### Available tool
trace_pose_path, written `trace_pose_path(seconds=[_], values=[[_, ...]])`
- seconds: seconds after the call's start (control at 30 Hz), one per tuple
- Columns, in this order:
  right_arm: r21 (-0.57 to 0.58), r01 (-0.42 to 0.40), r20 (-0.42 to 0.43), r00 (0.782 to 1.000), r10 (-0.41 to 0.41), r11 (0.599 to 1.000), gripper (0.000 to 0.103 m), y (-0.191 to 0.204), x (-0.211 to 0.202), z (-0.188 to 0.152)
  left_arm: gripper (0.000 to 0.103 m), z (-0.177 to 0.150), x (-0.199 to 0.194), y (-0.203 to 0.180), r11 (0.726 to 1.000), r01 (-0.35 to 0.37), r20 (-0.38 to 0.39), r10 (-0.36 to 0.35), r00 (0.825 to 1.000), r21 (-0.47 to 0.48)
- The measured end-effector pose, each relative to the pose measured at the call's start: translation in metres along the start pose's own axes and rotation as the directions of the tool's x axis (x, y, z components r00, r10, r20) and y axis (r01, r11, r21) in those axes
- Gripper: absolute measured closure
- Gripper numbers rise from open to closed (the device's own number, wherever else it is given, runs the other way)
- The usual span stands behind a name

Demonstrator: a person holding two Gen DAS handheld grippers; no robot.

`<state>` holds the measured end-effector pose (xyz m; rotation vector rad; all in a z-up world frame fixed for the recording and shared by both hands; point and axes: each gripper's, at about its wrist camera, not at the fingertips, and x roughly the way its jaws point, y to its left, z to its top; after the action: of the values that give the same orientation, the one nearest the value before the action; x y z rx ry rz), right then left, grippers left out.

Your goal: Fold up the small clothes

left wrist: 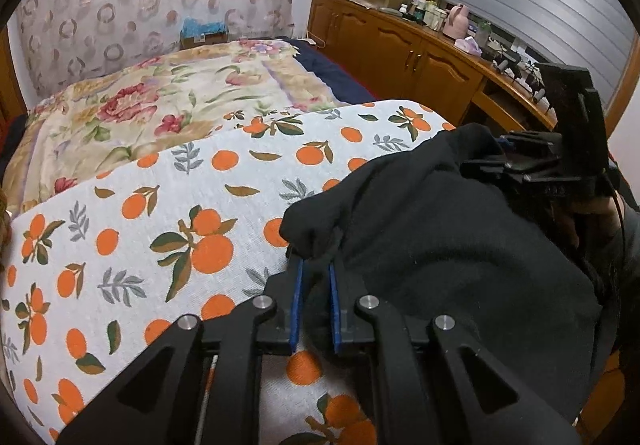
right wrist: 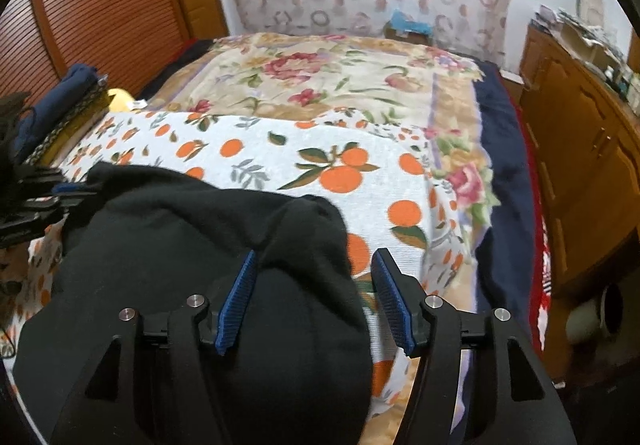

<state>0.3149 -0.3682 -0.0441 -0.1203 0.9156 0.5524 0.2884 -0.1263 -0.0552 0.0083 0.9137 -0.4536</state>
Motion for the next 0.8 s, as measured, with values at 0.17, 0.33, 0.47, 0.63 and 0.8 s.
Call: trace_pose_path(seconds=[0.17,0.33,0.47,0.63,0.8], values=[[-0.053,-0.052,-0.015,0.999,0.052,0.997,0.084,0.018,-0.001,-0.004,0.096,0.001,-0.006,-0.006,0.999,0.021,0.03,-0.022,0.999,0.028],[-0.083,-0.006,0.06,0.998,0.012,0.997,0.092,0.033,-0.031,-0.008,0.097,0.01,-0.049,-0.019,0.997,0.069,0.14,-0.074,0.987,0.039],[-0.084,0.041,0.205,0.979,-0.023,0.996,0.092,0.053,-0.09,-0.006,0.097,0.015,-0.098,-0.036,0.993,0.09,0.239,-0.105,0.965,0.073],[-0.098,0.109,0.381,0.923,-0.064,0.989,0.093,0.084,-0.178,-0.004,0.097,0.015,-0.181,-0.055,0.988,0.093,0.394,-0.135,0.909,0.124],[-0.126,0.144,0.52,0.852,-0.059,0.981,0.093,0.124,-0.252,-0.007,0.097,0.004,-0.264,-0.063,0.985,0.062,0.523,-0.137,0.841,0.158]])
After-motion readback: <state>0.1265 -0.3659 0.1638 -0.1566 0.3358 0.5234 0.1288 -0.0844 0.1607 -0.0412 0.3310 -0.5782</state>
